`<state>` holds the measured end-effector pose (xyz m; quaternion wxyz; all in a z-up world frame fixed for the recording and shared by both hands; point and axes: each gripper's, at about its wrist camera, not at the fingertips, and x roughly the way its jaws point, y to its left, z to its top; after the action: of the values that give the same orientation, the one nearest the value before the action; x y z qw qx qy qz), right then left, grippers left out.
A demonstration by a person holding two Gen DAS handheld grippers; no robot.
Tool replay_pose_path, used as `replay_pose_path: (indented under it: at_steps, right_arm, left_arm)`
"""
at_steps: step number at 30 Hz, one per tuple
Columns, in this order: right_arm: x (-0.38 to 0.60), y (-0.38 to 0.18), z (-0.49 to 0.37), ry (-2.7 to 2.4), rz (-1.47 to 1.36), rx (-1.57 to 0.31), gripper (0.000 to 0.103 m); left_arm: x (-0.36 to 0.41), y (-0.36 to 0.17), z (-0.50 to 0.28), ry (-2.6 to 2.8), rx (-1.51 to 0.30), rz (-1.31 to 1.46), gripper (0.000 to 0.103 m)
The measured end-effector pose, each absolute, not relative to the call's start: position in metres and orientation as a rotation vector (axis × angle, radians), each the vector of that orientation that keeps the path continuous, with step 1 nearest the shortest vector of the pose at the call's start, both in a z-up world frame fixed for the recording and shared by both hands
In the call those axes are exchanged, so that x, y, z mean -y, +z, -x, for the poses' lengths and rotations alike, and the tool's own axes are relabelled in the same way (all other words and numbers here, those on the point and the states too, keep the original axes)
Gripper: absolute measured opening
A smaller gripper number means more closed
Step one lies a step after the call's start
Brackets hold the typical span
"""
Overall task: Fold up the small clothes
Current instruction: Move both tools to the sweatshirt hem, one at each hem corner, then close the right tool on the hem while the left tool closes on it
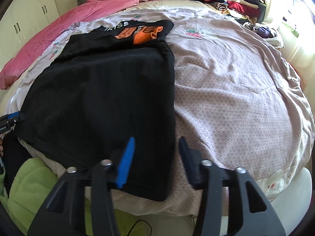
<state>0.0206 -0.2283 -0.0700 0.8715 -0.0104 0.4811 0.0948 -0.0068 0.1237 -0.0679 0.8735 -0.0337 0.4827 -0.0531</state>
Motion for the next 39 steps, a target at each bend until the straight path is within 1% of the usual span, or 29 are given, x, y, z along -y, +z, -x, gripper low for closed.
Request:
replay_pose_path:
  at_steps: [2,3,16,18,19,20,22,23,25,30,33,36,38,39]
  right_arm:
    - [0.228,-0.073,-0.021,0.200,0.041,-1.008,0.032]
    - [0.228,-0.074,-0.022,0.200,0.046,-1.009,0.031]
    - [0.230,-0.083,-0.039,0.259,-0.003,-1.037,0.031]
    - [0.229,-0.080,-0.038,0.283,-0.005,-1.023,0.016]
    - [0.228,-0.077,-0.037,0.295,-0.009,-1.012,0.009]
    - [0.228,-0.073,-0.036,0.303,-0.008,-1.002,0.009]
    - [0.228,-0.061,-0.034,0.330,-0.013,-0.971,0.008]
    - [0.230,-0.056,-0.033,0.340,-0.026,-0.958,0.008]
    - [0.233,-0.042,-0.033,0.359,-0.057,-0.918,0.008]
    - [0.242,-0.009,-0.036,0.384,-0.119,-0.814,0.008]
    - [0.247,0.001,-0.040,0.381,-0.140,-0.781,0.008]
    - [0.250,0.007,-0.044,0.381,-0.150,-0.764,0.008]
    - [0.253,0.009,-0.044,0.378,-0.155,-0.758,0.008]
    - [0.253,0.009,-0.046,0.374,-0.158,-0.757,0.008]
  left_arm:
    - [-0.121,-0.069,0.007,-0.112,-1.013,0.062,0.043]
    - [-0.121,-0.070,0.008,-0.116,-1.018,0.061,0.043]
    - [-0.123,-0.079,0.004,-0.103,-1.039,0.080,0.045]
    - [-0.123,-0.079,0.004,-0.102,-1.038,0.081,0.045]
    - [-0.123,-0.079,0.004,-0.102,-1.037,0.080,0.044]
    - [-0.123,-0.078,0.004,-0.100,-1.035,0.081,0.041]
    - [-0.121,-0.075,0.004,-0.099,-1.029,0.080,0.029]
    - [-0.120,-0.074,0.004,-0.097,-1.026,0.079,0.026]
    - [-0.119,-0.071,0.005,-0.100,-1.018,0.079,0.013]
    - [-0.119,-0.069,0.005,-0.102,-1.018,0.083,0.013]
    - [-0.121,-0.071,0.004,-0.099,-1.030,0.090,0.019]
    - [-0.118,-0.074,0.004,-0.102,-1.035,0.084,0.019]
    - [-0.117,-0.074,0.004,-0.104,-1.036,0.080,0.016]
    - [-0.116,-0.074,0.004,-0.111,-1.036,0.080,0.010]
